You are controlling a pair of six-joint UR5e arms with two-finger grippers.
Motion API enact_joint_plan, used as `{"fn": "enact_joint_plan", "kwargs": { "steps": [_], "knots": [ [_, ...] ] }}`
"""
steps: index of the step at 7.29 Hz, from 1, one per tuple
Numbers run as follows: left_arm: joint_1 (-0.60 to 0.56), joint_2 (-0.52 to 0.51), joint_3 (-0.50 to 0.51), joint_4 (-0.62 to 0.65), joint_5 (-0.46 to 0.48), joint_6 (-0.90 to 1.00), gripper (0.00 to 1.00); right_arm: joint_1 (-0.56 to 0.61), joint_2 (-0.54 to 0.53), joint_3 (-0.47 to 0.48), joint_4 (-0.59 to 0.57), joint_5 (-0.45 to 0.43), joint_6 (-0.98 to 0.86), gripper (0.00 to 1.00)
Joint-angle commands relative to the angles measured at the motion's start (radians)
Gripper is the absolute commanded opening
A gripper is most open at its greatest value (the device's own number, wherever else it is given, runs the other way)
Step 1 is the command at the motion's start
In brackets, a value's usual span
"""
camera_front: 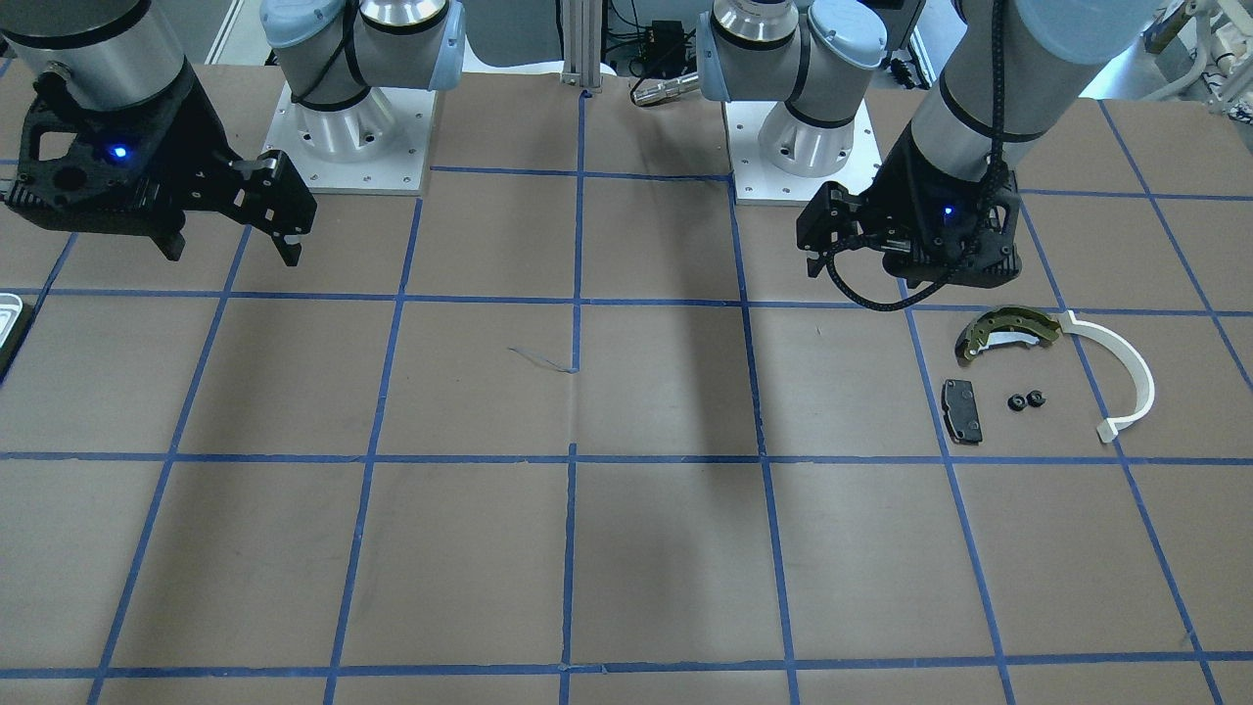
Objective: Place bearing gear from tray to pile
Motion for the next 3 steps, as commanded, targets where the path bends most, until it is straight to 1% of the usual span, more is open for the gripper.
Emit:
{"fn": "enact_joint_plan", "kwargs": {
  "steps": [1, 3],
  "knots": [
    [0.001, -0.001, -0.004, 0.000, 0.001, 0.002, 1.00, -0.001, 0.000, 0.000, 0.001, 0.000, 0.000, 1.00],
    [0.001, -0.015, -0.002, 0.003, -0.001, 0.002, 1.00, -0.001, 0.001, 0.000, 0.001, 0.001, 0.000, 1.00]
  ]
}}
